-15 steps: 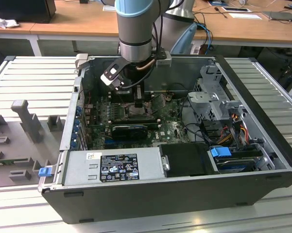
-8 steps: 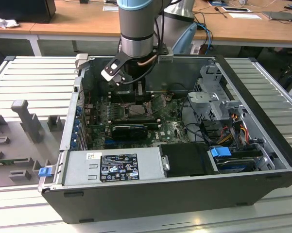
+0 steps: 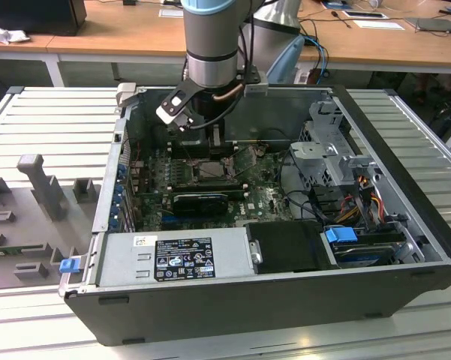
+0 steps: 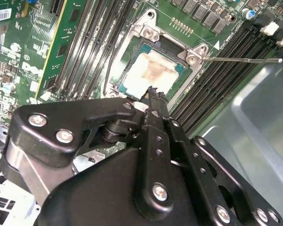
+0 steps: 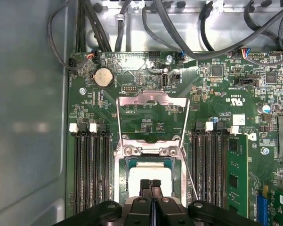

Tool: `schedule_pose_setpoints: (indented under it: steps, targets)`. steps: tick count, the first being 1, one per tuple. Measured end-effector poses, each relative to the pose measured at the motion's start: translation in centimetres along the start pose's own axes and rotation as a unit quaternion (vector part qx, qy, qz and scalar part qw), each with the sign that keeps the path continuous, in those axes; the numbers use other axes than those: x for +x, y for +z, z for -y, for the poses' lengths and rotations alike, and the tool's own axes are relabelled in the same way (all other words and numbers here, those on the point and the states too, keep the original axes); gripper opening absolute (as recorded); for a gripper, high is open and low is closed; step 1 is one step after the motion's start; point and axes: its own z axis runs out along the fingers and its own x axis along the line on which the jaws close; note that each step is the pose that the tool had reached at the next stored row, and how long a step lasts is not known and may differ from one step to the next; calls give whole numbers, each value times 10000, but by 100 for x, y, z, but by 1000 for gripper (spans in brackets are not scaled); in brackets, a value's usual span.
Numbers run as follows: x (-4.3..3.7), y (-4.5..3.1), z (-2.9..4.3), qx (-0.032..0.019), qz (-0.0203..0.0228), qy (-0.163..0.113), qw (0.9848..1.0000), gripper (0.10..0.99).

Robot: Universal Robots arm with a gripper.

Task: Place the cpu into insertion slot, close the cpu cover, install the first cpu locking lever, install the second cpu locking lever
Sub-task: 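Close the cpu cover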

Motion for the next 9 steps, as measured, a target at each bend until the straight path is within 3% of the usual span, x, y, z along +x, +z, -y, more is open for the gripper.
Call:
schedule_pose_setpoints:
  steps: [4,9]
  targets:
    - [0,6,-68,13,-5,3,10000,106]
    - [1,-8,-76,13,-4,3,10000,106]
